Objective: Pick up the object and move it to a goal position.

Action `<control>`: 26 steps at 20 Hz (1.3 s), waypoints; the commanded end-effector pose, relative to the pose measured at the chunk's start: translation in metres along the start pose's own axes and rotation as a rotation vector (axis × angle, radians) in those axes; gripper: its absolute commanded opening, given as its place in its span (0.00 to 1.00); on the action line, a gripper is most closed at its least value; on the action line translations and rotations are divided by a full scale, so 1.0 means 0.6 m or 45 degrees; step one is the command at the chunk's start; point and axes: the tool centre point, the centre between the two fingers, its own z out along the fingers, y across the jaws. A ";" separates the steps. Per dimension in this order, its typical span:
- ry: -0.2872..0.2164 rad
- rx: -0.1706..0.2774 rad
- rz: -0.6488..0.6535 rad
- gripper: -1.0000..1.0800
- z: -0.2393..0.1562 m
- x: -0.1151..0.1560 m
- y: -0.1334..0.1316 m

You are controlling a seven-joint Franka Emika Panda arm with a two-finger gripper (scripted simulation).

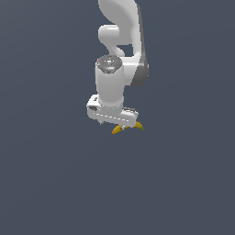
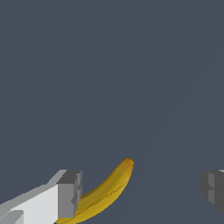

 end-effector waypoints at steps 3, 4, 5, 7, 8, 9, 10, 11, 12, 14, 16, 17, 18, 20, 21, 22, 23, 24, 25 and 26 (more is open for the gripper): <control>-0.003 0.004 0.120 0.96 0.015 -0.013 -0.013; -0.004 0.005 0.151 0.96 0.019 -0.017 -0.016; -0.005 0.006 0.181 0.96 0.022 -0.020 -0.019; -0.006 0.007 0.242 0.96 0.030 -0.027 -0.025; -0.007 0.008 0.273 0.96 0.033 -0.031 -0.028; -0.008 0.008 0.303 0.96 0.037 -0.034 -0.030; -0.008 0.009 0.334 0.96 0.040 -0.038 -0.033; -0.009 0.009 0.364 0.96 0.044 -0.042 -0.036; -0.010 0.010 0.395 0.96 0.047 -0.045 -0.039; -0.011 0.010 0.456 0.96 0.054 -0.053 -0.044; -0.013 0.011 0.518 0.96 0.061 -0.060 -0.049; -0.014 0.011 0.548 0.96 0.065 -0.064 -0.051; -0.014 0.011 0.579 0.96 0.068 -0.067 -0.053; -0.016 0.011 0.641 0.96 0.075 -0.075 -0.058; -0.016 0.011 0.672 0.96 0.078 -0.079 -0.060; -0.017 0.011 0.703 0.96 0.081 -0.082 -0.062; -0.017 0.010 0.734 0.96 0.084 -0.086 -0.064; -0.018 0.010 0.764 0.96 0.088 -0.090 -0.067; -0.018 0.010 0.795 0.96 0.091 -0.094 -0.069; -0.019 0.010 0.826 0.96 0.094 -0.098 -0.070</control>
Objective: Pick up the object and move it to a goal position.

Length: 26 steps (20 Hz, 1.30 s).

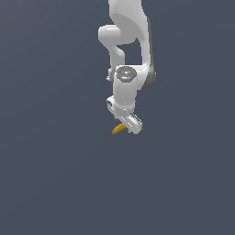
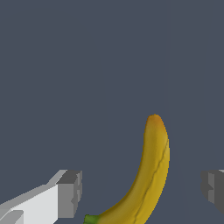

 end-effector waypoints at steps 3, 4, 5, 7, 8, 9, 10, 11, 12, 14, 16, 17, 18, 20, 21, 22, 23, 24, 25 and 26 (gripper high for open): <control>-0.001 -0.001 0.142 0.96 0.015 -0.019 0.003; -0.001 -0.001 0.173 0.96 0.018 -0.023 0.004; -0.001 -0.001 0.204 0.96 0.021 -0.027 0.005; -0.001 -0.002 0.266 0.96 0.027 -0.036 0.007; -0.001 -0.002 0.297 0.96 0.030 -0.040 0.008; 0.000 -0.003 0.328 0.96 0.033 -0.044 0.009; 0.000 -0.003 0.359 0.96 0.036 -0.048 0.010; 0.000 -0.003 0.391 0.96 0.039 -0.052 0.011; 0.001 -0.004 0.421 0.96 0.042 -0.056 0.012; 0.001 -0.004 0.479 0.96 0.047 -0.063 0.015; 0.002 -0.005 0.529 0.96 0.052 -0.069 0.017; 0.003 -0.005 0.552 0.96 0.054 -0.072 0.018; 0.003 -0.006 0.574 0.96 0.056 -0.075 0.019; 0.004 -0.006 0.612 0.96 0.059 -0.080 0.021; 0.005 -0.006 0.629 0.96 0.061 -0.082 0.021; 0.005 -0.006 0.644 0.96 0.062 -0.083 0.022; 0.005 -0.007 0.657 0.96 0.063 -0.085 0.023; 0.006 -0.007 0.669 0.96 0.064 -0.087 0.023; 0.006 -0.007 0.679 0.96 0.065 -0.088 0.024; 0.006 -0.007 0.688 0.96 0.066 -0.089 0.024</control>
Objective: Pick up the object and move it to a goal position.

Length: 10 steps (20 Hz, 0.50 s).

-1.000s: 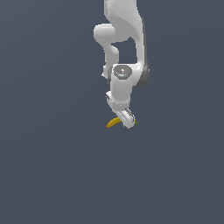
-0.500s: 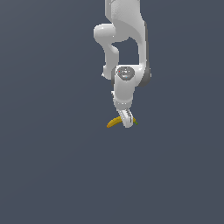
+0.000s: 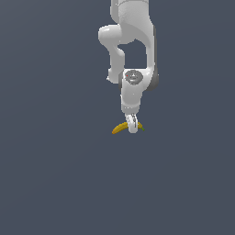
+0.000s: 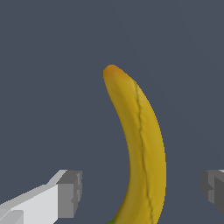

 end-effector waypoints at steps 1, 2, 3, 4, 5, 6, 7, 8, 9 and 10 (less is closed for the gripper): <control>0.001 0.000 0.025 0.96 0.002 -0.002 0.002; 0.001 0.000 0.031 0.96 0.002 -0.002 0.003; 0.001 0.000 0.035 0.96 0.003 -0.002 0.003; 0.001 0.000 0.037 0.96 0.003 -0.003 0.004; 0.001 0.000 0.038 0.96 0.003 -0.003 0.004; 0.001 0.000 0.032 0.96 0.003 -0.003 0.003; 0.001 0.000 0.032 0.96 0.003 -0.003 0.003; 0.001 0.000 0.032 0.96 0.005 -0.003 0.003; 0.001 0.000 0.032 0.96 0.007 -0.003 0.004; 0.001 0.000 0.033 0.96 0.011 -0.003 0.004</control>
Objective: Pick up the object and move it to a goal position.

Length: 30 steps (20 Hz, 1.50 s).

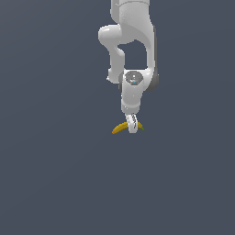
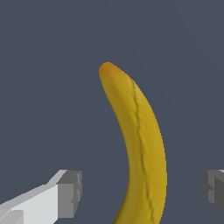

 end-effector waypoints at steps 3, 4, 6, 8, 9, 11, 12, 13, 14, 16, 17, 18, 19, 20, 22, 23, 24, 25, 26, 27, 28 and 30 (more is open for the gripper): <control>0.000 -0.001 0.002 0.96 0.020 0.000 0.001; 0.000 -0.001 0.002 0.96 0.027 0.000 0.002; 0.000 -0.001 0.004 0.96 0.044 0.000 0.002; 0.000 -0.001 0.005 0.96 0.058 0.000 0.002; 0.000 -0.001 0.005 0.96 0.064 0.000 0.002; 0.000 -0.001 0.006 0.96 0.073 0.000 0.002; 0.000 -0.001 0.006 0.96 0.076 0.000 0.002; 0.000 -0.001 0.006 0.96 0.078 0.000 0.002; 0.000 -0.001 0.006 0.96 0.080 0.000 0.002; 0.000 -0.001 0.006 0.00 0.080 0.000 0.002; 0.000 -0.001 0.006 0.00 0.080 0.000 0.002; 0.000 -0.001 0.006 0.00 0.080 0.000 0.002; 0.000 -0.001 0.006 0.00 0.080 0.000 0.002; 0.000 -0.001 0.006 0.00 0.080 0.000 0.002; 0.000 -0.001 0.006 0.00 0.080 0.000 0.002; 0.000 -0.001 0.006 0.00 0.080 0.000 0.002; 0.000 -0.001 0.006 0.00 0.080 0.000 0.002; 0.000 -0.001 0.006 0.00 0.080 0.000 0.002; 0.000 -0.003 0.006 0.00 0.080 0.000 0.003; 0.000 -0.003 0.006 0.00 0.080 0.001 0.003; 0.000 -0.003 0.006 0.00 0.079 0.002 0.002; 0.000 -0.003 0.006 0.00 0.076 0.009 -0.002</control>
